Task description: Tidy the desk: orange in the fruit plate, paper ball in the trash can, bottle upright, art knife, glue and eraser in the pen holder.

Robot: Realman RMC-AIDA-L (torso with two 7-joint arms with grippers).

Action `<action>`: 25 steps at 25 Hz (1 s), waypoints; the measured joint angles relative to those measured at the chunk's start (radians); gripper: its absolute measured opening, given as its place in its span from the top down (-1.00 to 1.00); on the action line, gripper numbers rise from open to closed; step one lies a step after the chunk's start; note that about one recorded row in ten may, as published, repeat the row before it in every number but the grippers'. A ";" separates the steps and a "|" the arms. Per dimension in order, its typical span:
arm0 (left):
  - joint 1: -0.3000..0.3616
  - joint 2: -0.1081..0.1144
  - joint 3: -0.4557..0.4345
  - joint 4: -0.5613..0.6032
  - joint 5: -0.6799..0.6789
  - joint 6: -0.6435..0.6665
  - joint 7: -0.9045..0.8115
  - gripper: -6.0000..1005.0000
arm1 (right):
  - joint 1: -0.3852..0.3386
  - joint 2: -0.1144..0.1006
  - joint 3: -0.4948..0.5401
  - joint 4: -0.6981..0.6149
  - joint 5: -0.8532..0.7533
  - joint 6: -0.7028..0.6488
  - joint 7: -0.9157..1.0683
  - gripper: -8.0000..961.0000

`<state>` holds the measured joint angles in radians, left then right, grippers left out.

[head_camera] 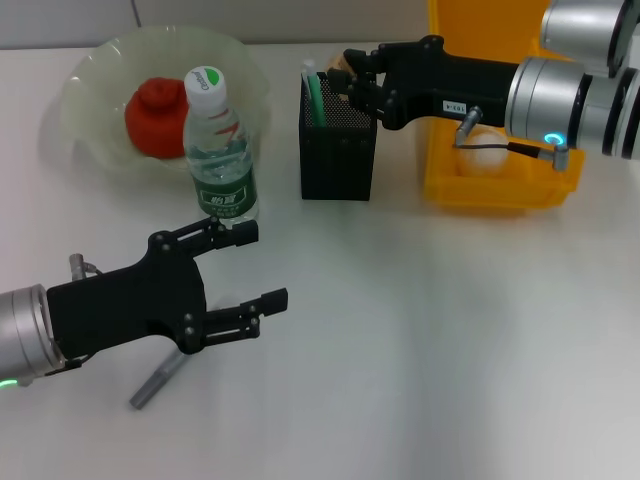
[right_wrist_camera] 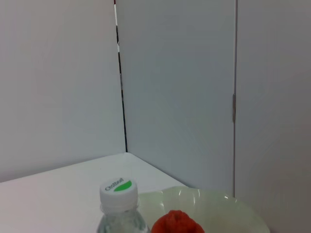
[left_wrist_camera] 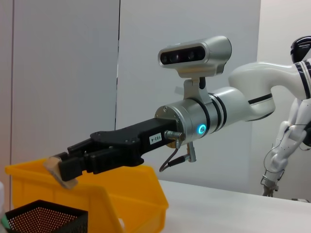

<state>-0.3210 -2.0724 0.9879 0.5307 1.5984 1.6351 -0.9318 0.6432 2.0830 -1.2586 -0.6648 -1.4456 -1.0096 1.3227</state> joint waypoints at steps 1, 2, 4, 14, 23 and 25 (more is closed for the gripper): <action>0.000 0.000 0.000 0.000 0.000 0.000 0.000 -0.59 | 0.000 0.000 0.000 0.000 -0.002 0.001 0.000 0.38; -0.002 0.000 0.000 0.000 0.000 0.000 -0.001 -0.59 | 0.000 0.000 0.000 0.001 -0.007 0.002 0.000 0.38; -0.004 0.000 0.000 0.000 0.000 0.000 -0.001 -0.59 | 0.001 -0.001 -0.001 0.001 -0.019 0.003 0.000 0.38; -0.009 0.000 0.000 0.000 0.000 -0.004 -0.001 -0.59 | -0.006 -0.002 0.001 0.005 -0.039 0.045 0.000 0.37; -0.012 0.000 0.000 -0.011 0.000 -0.008 0.002 -0.59 | 0.002 0.001 -0.001 0.005 -0.039 0.056 0.000 0.36; -0.012 0.000 0.000 -0.011 0.000 -0.008 0.002 -0.59 | 0.002 0.001 -0.001 0.005 -0.039 0.056 0.000 0.36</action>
<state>-0.3331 -2.0724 0.9876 0.5193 1.5984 1.6275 -0.9295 0.6457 2.0840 -1.2593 -0.6595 -1.4849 -0.9536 1.3222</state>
